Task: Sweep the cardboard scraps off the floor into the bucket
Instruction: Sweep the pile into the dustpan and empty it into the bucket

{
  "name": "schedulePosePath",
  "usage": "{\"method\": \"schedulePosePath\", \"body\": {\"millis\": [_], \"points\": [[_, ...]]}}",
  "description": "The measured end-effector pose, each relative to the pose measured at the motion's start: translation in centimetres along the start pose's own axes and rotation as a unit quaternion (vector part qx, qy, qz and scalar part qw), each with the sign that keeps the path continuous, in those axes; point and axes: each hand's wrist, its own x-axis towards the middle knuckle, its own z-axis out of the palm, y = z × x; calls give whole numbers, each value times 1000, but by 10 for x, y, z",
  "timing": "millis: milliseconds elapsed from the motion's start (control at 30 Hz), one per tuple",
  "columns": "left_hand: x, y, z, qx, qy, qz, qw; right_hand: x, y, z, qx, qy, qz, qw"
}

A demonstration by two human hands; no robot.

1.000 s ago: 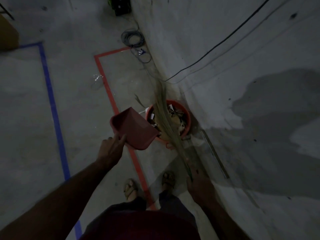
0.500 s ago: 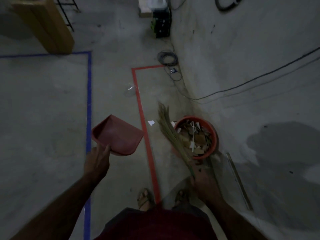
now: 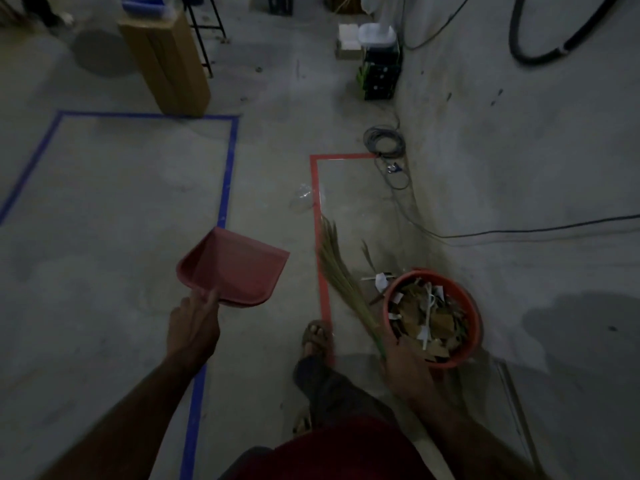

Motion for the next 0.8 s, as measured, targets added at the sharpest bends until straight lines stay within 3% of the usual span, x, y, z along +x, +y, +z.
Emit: {"method": "schedulePosePath", "body": {"millis": [100,200,333,400,467,533,633,700,800], "points": [[36,1,-4,21,-2,21,1000,41,-20,2,48,-28,44,997],[79,7,-8,31,-5,34,999,94,-30,20,18,-28,45,998],[145,12,-17,42,9,49,998,165,-38,49,128,-69,49,988],[178,12,-24,47,11,57,997,194,-49,44,120,-85,39,988],[214,14,-27,51,-1,67,996,233,-50,40,106,-57,94,988],[250,19,-26,50,-5,76,996,267,-57,30,151,-98,122,976],[303,33,-13,40,4,96,995,319,-53,41,107,-32,101,989],[340,43,6,33,4,104,994,357,-57,43,148,7,103,984],[400,52,47,20,7,99,995,419,-59,63,161,-9,75,984]]}}
